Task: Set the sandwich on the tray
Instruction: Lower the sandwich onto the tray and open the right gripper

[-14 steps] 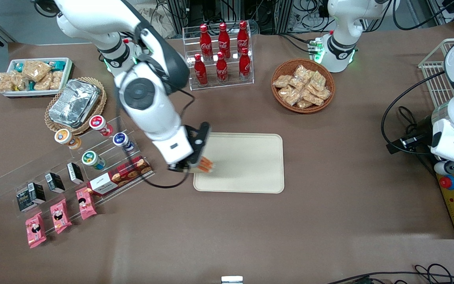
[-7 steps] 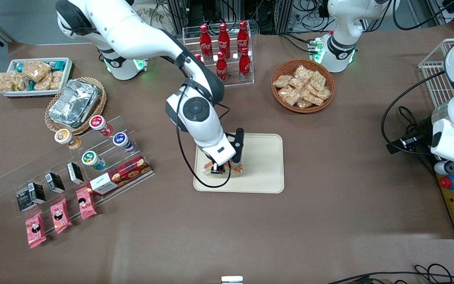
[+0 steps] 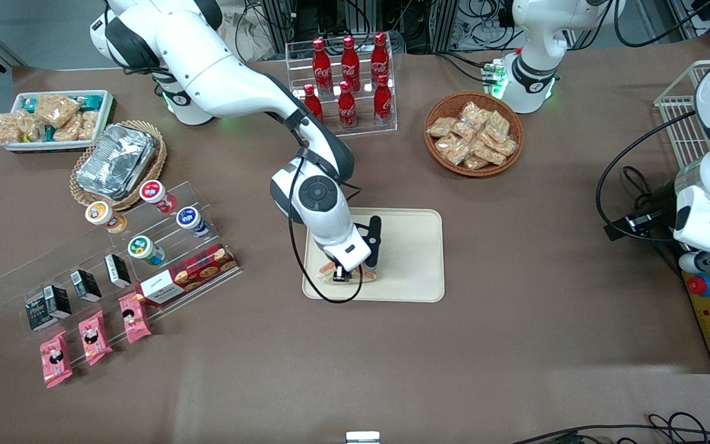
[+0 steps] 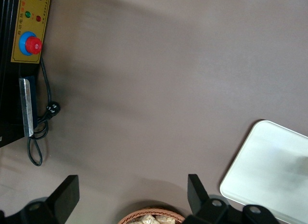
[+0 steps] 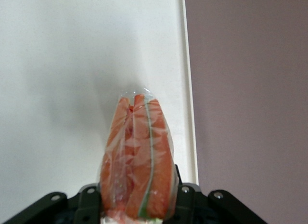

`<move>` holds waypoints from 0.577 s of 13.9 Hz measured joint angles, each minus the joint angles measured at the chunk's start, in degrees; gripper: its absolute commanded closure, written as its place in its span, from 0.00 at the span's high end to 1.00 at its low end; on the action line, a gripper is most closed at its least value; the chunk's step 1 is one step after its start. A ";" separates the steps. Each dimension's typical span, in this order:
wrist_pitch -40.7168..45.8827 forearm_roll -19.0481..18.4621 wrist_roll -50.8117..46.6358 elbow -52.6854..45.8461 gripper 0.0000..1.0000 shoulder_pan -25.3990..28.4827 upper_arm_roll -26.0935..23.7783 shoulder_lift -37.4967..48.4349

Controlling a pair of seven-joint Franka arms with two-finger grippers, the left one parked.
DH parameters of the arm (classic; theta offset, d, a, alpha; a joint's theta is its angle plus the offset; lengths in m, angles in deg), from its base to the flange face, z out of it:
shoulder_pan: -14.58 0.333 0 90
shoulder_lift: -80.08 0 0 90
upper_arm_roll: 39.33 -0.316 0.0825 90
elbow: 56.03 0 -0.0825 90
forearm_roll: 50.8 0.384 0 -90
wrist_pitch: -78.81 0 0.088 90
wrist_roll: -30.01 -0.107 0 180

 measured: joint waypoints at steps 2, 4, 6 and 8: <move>-0.15 0.00 0.00 -0.01 0.90 -0.01 0.01 -0.16; -0.85 0.00 0.00 -0.02 0.98 -0.05 0.04 -0.35; -1.24 0.00 0.00 -0.30 0.98 -0.32 0.04 -0.37; -1.02 0.04 -0.07 -1.09 0.98 -0.64 0.04 0.23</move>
